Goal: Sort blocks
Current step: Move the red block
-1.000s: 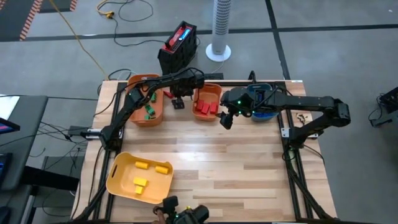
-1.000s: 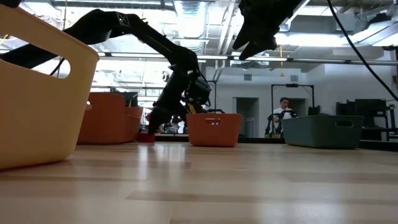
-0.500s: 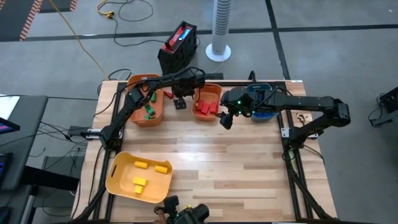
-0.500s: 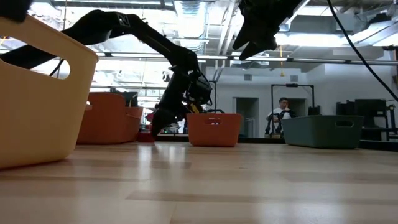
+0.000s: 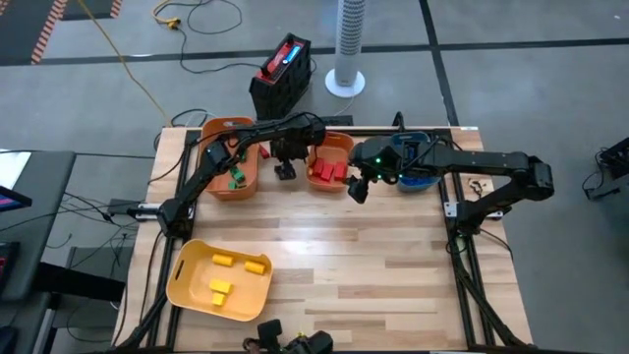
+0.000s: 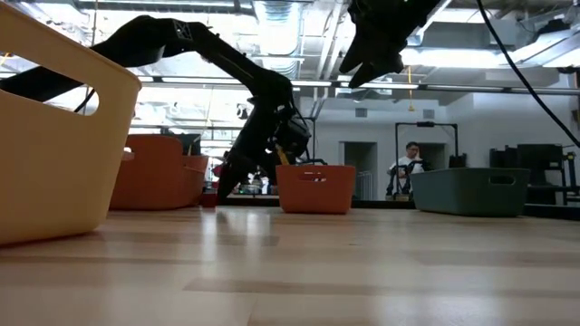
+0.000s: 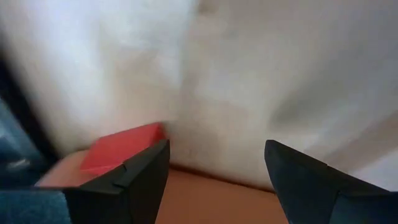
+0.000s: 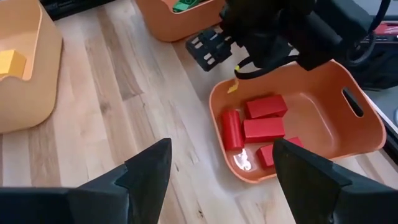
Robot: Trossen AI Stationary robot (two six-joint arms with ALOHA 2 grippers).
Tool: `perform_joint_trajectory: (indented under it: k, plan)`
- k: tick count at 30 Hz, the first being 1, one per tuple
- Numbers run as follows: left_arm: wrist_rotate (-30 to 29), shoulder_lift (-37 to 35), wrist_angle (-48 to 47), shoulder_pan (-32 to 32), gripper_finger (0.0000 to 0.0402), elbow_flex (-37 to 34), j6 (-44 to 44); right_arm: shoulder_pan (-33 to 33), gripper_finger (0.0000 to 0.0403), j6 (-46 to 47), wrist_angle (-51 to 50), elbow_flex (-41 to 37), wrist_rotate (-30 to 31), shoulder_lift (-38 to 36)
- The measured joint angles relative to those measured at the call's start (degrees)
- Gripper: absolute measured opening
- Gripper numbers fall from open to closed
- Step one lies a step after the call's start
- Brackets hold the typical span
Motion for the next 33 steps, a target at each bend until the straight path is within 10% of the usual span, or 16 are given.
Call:
perform_joint_trajectory:
  k: [33]
  plan:
    - [-5.23,-1.09,0.04,1.79,0.0253,-0.11,-19.69,-0.29,0.029,-0.19,-0.68,0.02,-0.07,-0.01]
